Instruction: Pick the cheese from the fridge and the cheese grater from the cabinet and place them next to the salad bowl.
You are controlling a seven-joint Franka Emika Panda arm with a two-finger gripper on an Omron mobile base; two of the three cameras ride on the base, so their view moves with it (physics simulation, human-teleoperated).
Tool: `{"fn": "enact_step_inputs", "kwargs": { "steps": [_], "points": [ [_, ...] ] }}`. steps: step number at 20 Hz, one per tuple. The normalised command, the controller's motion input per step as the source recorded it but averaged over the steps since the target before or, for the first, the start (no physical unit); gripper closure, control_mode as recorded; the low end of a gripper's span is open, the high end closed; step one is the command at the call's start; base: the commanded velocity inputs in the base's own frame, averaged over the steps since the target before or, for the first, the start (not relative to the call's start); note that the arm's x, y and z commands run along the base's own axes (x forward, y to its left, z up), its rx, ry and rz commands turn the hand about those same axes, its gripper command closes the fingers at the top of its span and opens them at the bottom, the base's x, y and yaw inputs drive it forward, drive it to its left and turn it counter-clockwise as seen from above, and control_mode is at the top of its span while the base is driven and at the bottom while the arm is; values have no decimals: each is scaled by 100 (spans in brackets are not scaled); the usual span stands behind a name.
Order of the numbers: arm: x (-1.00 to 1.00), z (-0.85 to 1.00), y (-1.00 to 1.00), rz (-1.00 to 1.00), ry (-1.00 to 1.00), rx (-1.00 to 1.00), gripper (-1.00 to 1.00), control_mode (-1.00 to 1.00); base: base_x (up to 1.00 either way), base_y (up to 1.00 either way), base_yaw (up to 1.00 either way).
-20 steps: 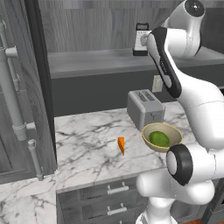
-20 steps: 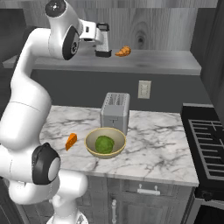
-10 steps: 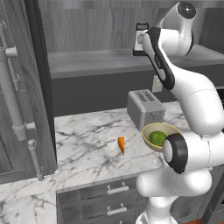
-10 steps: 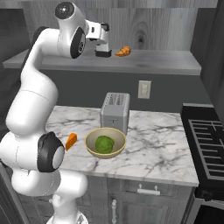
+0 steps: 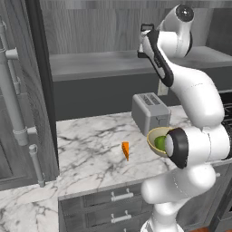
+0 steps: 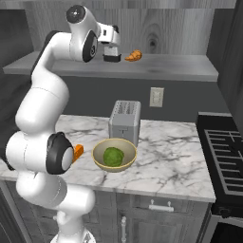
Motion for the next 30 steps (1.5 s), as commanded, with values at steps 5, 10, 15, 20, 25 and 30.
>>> {"fn": "enact_step_inputs", "kwargs": {
  "steps": [5,10,15,20,25,30],
  "points": [
    [35,0,0,-5,0,2,-100,-100,0,0,0],
    [28,0,0,-4,0,3,-100,-100,0,0,0],
    [28,0,-2,0,0,2,-100,-100,0,0,0],
    [29,0,-3,0,0,1,-100,-100,0,0,0],
    [16,0,-7,0,0,2,-100,-100,0,0,0],
    [13,-1,-9,0,0,0,-100,-100,0,0,0]
  ]
}}
